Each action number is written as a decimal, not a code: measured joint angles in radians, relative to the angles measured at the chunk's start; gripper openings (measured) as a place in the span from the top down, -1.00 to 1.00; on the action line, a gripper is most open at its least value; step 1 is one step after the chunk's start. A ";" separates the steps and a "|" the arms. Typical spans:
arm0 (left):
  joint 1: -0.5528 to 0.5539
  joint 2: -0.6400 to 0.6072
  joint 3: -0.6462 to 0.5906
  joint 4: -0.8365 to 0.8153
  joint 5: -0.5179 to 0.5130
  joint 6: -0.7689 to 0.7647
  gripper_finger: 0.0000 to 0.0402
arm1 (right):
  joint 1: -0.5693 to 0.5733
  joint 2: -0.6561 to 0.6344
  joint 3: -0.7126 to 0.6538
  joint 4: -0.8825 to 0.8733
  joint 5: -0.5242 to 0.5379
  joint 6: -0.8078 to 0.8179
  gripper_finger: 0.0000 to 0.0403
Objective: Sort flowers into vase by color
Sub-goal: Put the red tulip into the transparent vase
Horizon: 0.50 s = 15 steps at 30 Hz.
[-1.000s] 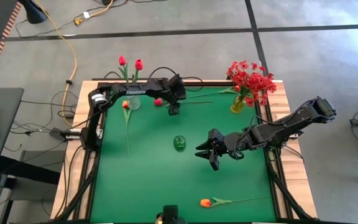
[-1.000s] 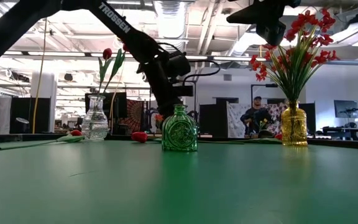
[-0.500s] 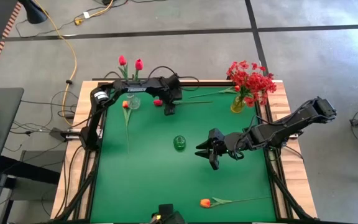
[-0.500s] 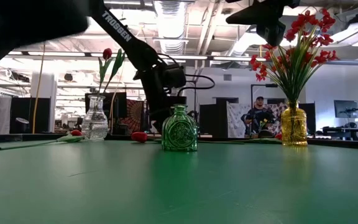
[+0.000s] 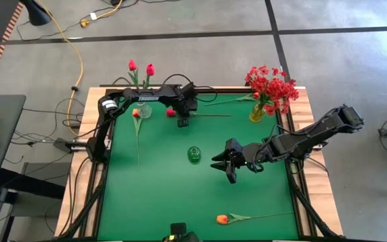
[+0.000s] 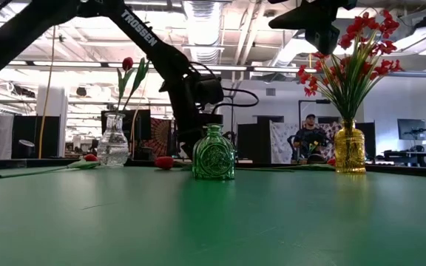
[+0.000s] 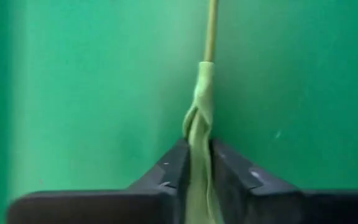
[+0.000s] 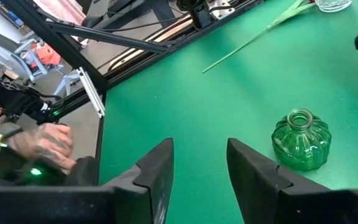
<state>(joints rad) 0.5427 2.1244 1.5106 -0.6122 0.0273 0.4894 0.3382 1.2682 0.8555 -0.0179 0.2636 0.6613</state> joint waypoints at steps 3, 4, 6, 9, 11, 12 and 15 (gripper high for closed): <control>-0.014 -0.031 -0.006 -0.038 -0.038 0.001 0.96 | 0.000 0.000 0.000 -0.002 0.000 -0.007 0.13; -0.020 -0.046 -0.006 -0.039 -0.050 0.006 0.96 | 0.000 0.000 0.000 -0.003 0.000 -0.007 0.13; -0.033 -0.084 -0.005 -0.049 -0.076 0.023 0.94 | 0.000 0.000 0.000 -0.004 0.000 -0.008 0.13; -0.058 -0.140 -0.003 -0.095 -0.092 0.047 0.92 | 0.000 0.000 0.000 0.001 0.000 -0.033 0.13; -0.077 -0.173 -0.003 -0.134 -0.103 0.065 0.92 | -0.001 0.000 0.000 0.012 0.000 -0.047 0.13; -0.088 -0.193 -0.003 -0.155 -0.103 0.074 0.92 | -0.003 0.000 0.000 0.020 0.000 -0.062 0.13; -0.125 -0.254 -0.002 -0.208 -0.109 0.090 0.91 | -0.013 0.000 0.000 0.081 0.000 -0.123 0.13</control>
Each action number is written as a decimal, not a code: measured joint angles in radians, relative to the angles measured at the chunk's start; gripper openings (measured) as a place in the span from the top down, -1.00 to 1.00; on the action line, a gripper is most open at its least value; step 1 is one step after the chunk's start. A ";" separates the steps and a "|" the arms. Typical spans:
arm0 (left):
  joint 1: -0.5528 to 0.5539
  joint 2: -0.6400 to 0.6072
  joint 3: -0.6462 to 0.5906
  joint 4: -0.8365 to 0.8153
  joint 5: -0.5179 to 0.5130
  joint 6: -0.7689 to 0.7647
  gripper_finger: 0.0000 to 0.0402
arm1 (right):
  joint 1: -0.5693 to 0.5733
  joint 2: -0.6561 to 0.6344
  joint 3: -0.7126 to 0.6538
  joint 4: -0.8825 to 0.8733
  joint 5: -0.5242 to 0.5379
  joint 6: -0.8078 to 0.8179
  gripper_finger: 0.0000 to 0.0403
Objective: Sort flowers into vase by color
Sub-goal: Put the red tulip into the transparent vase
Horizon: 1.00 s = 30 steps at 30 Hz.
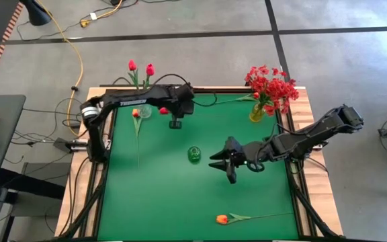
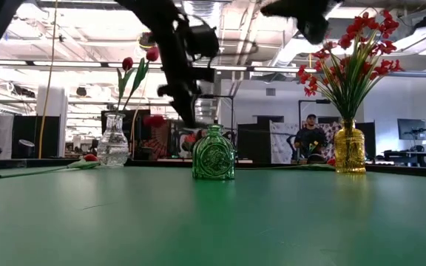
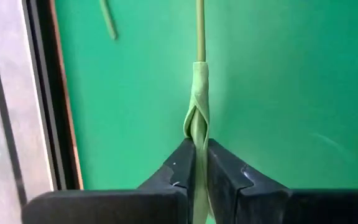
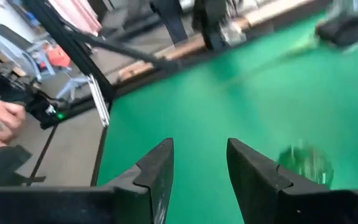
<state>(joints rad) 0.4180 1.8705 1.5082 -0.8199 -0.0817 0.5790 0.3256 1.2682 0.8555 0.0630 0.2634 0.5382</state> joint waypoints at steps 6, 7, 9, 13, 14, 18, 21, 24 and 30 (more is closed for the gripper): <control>-0.095 -0.089 0.000 -0.099 -0.048 -0.035 0.91 | -0.023 0.000 0.000 0.134 0.000 -0.192 0.13; -0.112 -0.104 0.000 -0.109 -0.059 -0.041 0.91 | -0.028 0.000 0.002 0.134 0.000 -0.220 0.13; -0.146 -0.126 0.001 -0.149 -0.085 -0.049 0.91 | -0.036 0.000 0.022 0.107 0.000 -0.260 0.13; -0.214 -0.166 0.001 -0.214 -0.136 -0.064 0.91 | -0.078 0.000 0.090 0.002 0.000 -0.275 0.13; -0.230 -0.175 0.001 -0.223 -0.147 -0.070 0.91 | -0.093 0.000 0.113 -0.039 0.000 -0.276 0.13; -0.289 -0.199 0.001 -0.254 -0.197 -0.089 0.91 | -0.146 0.003 0.193 -0.185 0.000 -0.278 0.12; -0.330 -0.224 0.001 -0.296 -0.243 -0.091 0.91 | -0.180 0.005 0.213 -0.252 -0.015 -0.269 0.10; -0.366 -0.256 0.001 -0.344 -0.268 -0.103 0.91 | -0.211 0.005 0.218 -0.250 -0.095 -0.228 0.06; -0.422 -0.323 0.001 -0.328 -0.281 -0.085 0.91 | -0.258 0.027 0.219 -0.276 -0.182 -0.139 -0.05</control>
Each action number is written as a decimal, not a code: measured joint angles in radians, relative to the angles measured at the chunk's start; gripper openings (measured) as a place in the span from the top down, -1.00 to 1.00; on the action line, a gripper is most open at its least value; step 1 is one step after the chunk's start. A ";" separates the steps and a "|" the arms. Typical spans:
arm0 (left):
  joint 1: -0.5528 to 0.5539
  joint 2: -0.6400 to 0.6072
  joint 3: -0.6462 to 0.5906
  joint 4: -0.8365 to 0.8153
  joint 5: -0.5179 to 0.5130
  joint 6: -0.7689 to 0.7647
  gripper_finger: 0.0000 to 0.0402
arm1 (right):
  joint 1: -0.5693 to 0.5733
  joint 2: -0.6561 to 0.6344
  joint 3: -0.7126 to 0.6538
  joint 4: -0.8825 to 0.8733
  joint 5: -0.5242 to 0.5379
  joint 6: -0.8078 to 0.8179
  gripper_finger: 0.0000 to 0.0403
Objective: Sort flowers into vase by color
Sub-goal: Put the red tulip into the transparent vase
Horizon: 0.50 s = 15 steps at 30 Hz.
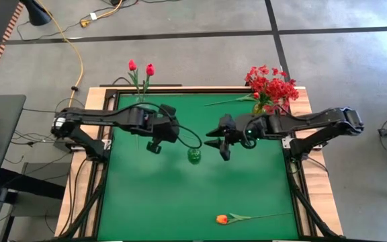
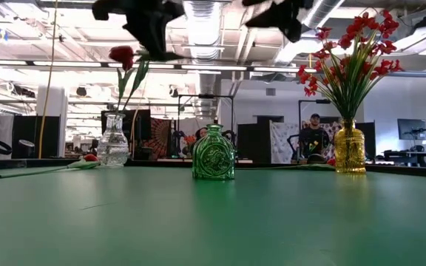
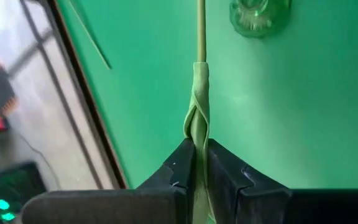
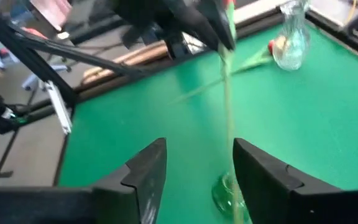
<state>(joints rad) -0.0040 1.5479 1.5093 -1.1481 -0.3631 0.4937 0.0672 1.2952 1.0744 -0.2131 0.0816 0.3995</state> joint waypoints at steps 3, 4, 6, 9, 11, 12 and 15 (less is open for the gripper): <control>-0.026 -0.015 0.000 0.038 -0.047 0.077 0.91 | -0.013 0.035 0.000 0.002 -0.004 0.001 -0.15; -0.032 -0.017 0.000 0.056 -0.066 0.105 0.91 | -0.019 0.047 0.000 0.004 -0.007 0.003 -0.18; -0.042 -0.021 0.000 0.084 -0.099 0.152 0.91 | -0.025 0.066 0.000 0.012 -0.027 0.010 -0.24; -0.052 -0.021 0.000 0.091 -0.130 0.197 0.91 | -0.026 0.082 0.000 0.016 -0.031 0.012 -0.29; -0.057 -0.021 0.000 0.090 -0.147 0.219 0.91 | -0.026 0.085 0.000 0.017 -0.031 0.011 -0.30; -0.059 -0.021 0.000 0.091 -0.153 0.233 0.91 | -0.026 0.085 0.000 0.017 -0.031 0.011 -0.30; -0.071 -0.021 0.000 0.092 -0.171 0.271 0.91 | -0.023 0.084 0.000 0.019 -0.026 0.011 -0.30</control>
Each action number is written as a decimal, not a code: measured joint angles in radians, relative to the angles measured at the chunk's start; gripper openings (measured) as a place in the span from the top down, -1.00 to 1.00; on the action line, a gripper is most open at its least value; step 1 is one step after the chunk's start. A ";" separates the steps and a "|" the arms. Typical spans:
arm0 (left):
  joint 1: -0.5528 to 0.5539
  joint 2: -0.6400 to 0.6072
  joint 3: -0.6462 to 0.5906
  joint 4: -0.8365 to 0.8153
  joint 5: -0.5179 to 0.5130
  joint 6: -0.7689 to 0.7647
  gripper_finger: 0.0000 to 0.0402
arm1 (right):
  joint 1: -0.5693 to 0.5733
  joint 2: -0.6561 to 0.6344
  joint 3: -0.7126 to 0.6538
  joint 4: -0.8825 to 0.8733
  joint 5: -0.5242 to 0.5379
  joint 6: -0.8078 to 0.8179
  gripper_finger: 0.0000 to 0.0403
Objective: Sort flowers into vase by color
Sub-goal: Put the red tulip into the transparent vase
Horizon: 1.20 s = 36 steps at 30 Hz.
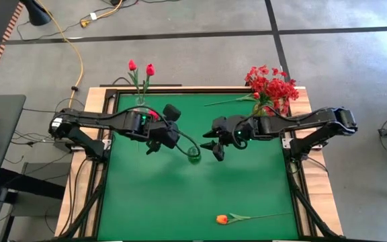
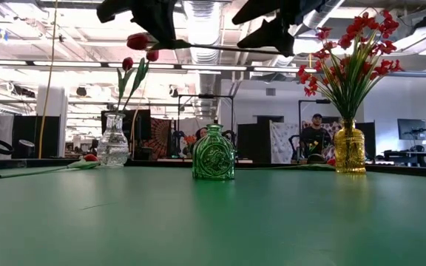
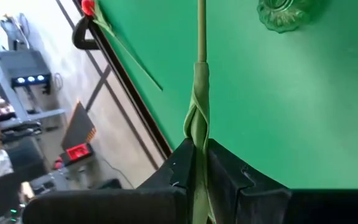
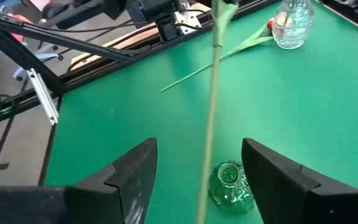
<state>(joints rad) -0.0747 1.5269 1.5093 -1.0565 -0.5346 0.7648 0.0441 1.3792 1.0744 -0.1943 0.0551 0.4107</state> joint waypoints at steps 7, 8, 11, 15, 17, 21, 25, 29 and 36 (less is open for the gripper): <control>-0.025 0.000 0.000 0.030 -0.010 0.065 0.91 | 0.000 0.016 0.000 0.000 0.022 -0.001 -0.29; -0.028 0.000 0.000 0.043 -0.018 0.073 0.91 | 0.000 0.021 0.000 -0.003 0.022 -0.001 -0.29; -0.040 0.000 0.000 0.067 -0.063 0.109 0.91 | 0.000 0.037 0.000 0.024 0.012 0.000 -0.29; -0.054 0.000 0.000 0.084 -0.112 0.118 0.91 | 0.002 0.047 0.000 0.052 -0.045 0.031 -0.29; -0.056 0.000 0.000 0.084 -0.118 0.119 0.91 | 0.003 0.048 -0.001 0.057 -0.060 0.067 -0.29; -0.059 0.000 0.000 0.093 -0.119 0.131 0.91 | 0.005 0.048 0.000 0.060 -0.061 0.112 -0.29; -0.060 0.000 0.000 0.132 -0.116 0.144 0.91 | 0.008 0.048 0.000 0.055 -0.060 0.113 -0.29; -0.061 0.000 0.000 0.149 -0.119 0.206 0.91 | 0.009 0.048 0.000 0.051 -0.060 0.114 -0.25; -0.061 0.001 0.000 0.148 -0.126 0.255 0.91 | 0.008 0.048 0.000 0.040 -0.060 0.121 0.01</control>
<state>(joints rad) -0.1356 1.5276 1.5093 -0.9085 -0.6609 1.0198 0.0517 1.4273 1.0740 -0.1542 -0.0048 0.5312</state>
